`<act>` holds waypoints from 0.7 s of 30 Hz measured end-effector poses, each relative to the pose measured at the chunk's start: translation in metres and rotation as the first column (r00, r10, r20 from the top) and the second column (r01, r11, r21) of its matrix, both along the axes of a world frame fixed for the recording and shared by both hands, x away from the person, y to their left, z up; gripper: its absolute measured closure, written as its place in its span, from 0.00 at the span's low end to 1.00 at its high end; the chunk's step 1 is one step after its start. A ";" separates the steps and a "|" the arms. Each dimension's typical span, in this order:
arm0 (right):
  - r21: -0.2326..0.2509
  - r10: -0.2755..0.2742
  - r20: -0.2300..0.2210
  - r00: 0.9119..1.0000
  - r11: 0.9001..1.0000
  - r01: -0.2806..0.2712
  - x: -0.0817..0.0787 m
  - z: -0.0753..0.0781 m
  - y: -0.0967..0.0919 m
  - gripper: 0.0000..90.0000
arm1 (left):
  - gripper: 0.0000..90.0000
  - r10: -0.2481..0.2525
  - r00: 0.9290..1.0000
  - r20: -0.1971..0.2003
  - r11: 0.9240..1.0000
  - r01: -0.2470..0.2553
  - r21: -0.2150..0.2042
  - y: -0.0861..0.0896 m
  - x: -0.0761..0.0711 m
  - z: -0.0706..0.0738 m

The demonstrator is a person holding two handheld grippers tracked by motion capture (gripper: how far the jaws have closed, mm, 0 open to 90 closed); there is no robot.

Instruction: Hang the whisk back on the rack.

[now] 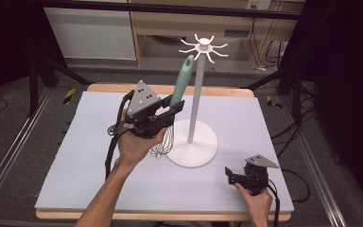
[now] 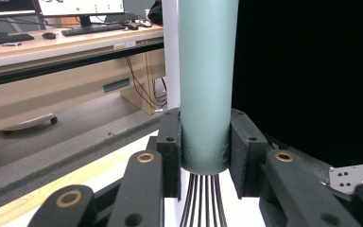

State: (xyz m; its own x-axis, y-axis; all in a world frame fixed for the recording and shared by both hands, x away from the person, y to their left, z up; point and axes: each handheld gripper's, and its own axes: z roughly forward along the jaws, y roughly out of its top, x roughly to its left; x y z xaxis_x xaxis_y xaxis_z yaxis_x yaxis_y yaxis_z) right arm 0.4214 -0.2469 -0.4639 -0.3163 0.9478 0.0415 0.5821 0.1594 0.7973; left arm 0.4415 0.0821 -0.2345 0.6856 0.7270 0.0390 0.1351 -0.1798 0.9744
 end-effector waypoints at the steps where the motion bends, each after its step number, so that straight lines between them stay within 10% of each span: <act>1: 0.000 0.001 0.000 1.000 1.000 -0.001 0.000 0.000 0.000 0.13 | 0.76 0.001 1.000 0.001 1.000 -0.001 0.004 0.000 0.001 0.000; 21: 0.005 0.002 -0.004 1.000 1.000 -0.002 0.000 0.000 0.000 0.13 | 0.76 0.017 1.000 -0.020 0.999 -0.016 0.028 -0.011 0.015 -0.003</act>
State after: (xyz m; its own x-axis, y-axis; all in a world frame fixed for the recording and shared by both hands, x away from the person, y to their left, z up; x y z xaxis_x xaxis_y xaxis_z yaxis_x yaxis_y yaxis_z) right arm 0.4218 -0.2471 -0.4635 -0.3183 0.9468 0.0472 0.5846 0.1569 0.7960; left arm 0.4567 0.0708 -0.2376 0.6742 0.7372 0.0454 0.1579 -0.2039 0.9662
